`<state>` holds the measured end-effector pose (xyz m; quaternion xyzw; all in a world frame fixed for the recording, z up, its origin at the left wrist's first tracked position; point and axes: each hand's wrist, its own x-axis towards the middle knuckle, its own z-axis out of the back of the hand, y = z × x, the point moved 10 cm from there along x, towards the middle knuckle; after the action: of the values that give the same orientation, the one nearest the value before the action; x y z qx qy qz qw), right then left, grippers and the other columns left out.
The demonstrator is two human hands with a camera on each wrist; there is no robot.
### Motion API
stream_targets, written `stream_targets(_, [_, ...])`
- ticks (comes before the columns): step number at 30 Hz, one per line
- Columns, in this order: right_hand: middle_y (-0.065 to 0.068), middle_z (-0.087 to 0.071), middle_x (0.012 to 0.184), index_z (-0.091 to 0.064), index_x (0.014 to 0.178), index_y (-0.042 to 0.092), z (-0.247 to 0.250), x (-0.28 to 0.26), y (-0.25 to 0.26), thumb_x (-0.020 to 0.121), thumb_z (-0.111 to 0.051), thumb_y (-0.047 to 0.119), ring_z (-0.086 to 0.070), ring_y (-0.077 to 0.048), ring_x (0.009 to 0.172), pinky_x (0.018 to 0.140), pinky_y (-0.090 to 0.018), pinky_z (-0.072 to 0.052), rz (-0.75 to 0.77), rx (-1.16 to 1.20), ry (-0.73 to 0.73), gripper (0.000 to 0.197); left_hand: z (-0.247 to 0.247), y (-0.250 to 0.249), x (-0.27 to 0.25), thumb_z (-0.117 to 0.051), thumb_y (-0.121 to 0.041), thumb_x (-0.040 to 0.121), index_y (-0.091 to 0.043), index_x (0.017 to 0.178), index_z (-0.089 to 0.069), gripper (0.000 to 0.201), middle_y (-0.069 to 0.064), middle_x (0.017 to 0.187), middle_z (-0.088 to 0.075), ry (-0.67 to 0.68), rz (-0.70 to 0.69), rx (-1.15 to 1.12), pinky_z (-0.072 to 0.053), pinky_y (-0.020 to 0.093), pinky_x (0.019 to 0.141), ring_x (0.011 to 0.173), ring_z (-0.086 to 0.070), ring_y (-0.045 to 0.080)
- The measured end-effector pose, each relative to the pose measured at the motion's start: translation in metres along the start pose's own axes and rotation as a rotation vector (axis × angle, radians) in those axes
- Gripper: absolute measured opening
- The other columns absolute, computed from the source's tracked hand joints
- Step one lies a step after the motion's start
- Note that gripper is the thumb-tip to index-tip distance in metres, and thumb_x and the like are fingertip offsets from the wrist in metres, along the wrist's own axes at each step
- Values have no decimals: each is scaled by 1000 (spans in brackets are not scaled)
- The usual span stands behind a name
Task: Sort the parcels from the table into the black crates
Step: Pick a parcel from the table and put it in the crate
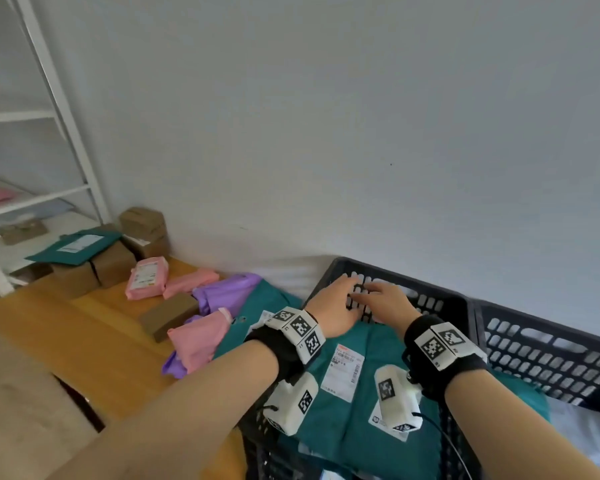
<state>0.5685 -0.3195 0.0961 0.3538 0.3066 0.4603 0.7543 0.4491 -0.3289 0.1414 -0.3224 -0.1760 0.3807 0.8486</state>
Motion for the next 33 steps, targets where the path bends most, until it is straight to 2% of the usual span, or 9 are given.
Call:
stream_targets(4, [-10, -58, 128, -52, 134, 5, -15, -14, 38, 87, -65, 26, -55, -24, 118, 96, -34, -45, 23, 21, -23, 53, 31, 17, -12, -56, -18, 93, -14, 148, -27, 62, 6, 152, -32, -39, -21, -14, -25, 29, 114, 140, -31, 21])
stream_targets(8, [-13, -59, 107, -54, 127, -2, -49, -24, 74, 88, -64, 20, -57, -21, 98, 90, -38, -49, 24, 110, -42, 46, 69, 45, -32, -55, -16, 93, -13, 146, -30, 59, 4, 150, -34, -77, -46, -13, -28, 29, 111, 136, -36, 21])
stream_targets(13, [-18, -53, 134, -45, 138, 1, -133, -32, 117, 89, -64, 17, -53, -28, 120, 98, -36, -46, -10, 186, 10, 55, 120, 110, -69, -55, -16, 94, -18, 148, -26, 61, 2, 157, -21, -70, 7, -15, -21, 29, 116, 143, -25, 20])
stream_targets(16, [-19, -57, 125, -45, 136, -2, -189, -37, 139, 90, -63, 14, -56, -26, 108, 91, -36, -47, -36, 199, 19, 52, 158, 155, -95, -54, -13, 93, -20, 147, -29, 59, 3, 153, -30, -103, 40, -44, -30, 33, 113, 138, -35, 25])
stream_targets(20, [-7, -54, 85, -53, 125, -6, -265, -43, 155, 89, -61, 8, -50, -20, 81, 75, -34, -47, -72, 196, 64, 39, 194, 229, -136, -52, -23, 94, -26, 146, -28, 57, -5, 144, -38, -87, 94, 52, -40, 14, 98, 117, -50, 16])
stream_targets(23, [-7, -56, 94, -52, 128, 1, -322, -47, 163, 89, -61, 13, -54, -22, 85, 83, -36, -49, -94, 155, 150, 41, 212, 289, -161, -48, -48, 81, -40, 142, -28, 65, 3, 125, -60, -80, 167, 86, -50, 39, 91, 107, -59, 23])
stream_targets(26, [-4, -52, 74, -54, 123, -9, -364, -48, 170, 90, -60, 7, -50, -23, 80, 79, -36, -45, -113, 139, 166, 37, 230, 331, -186, -58, -17, 89, -17, 144, -35, 59, 6, 139, -49, -88, 216, 43, -39, 32, 104, 126, -48, 25])
stream_targets(28, [-2, -53, 69, -60, 115, -9, -386, -47, 175, 90, -62, 11, -53, -23, 78, 83, -39, -49, -111, 104, 166, 33, 241, 361, -198, -56, -14, 92, -16, 148, -29, 62, 3, 147, -41, -90, 266, 39, -32, 25, 104, 132, -42, 21])
stream_targets(33, [-6, -62, 96, -63, 114, 2, -437, -26, 176, 86, -62, 20, -58, -21, 87, 93, -40, -51, -127, 20, 207, 33, 258, 433, -209, -52, -19, 96, -18, 151, -18, 65, -1, 157, -22, -56, 378, 35, -24, 27, 113, 143, -24, 15])
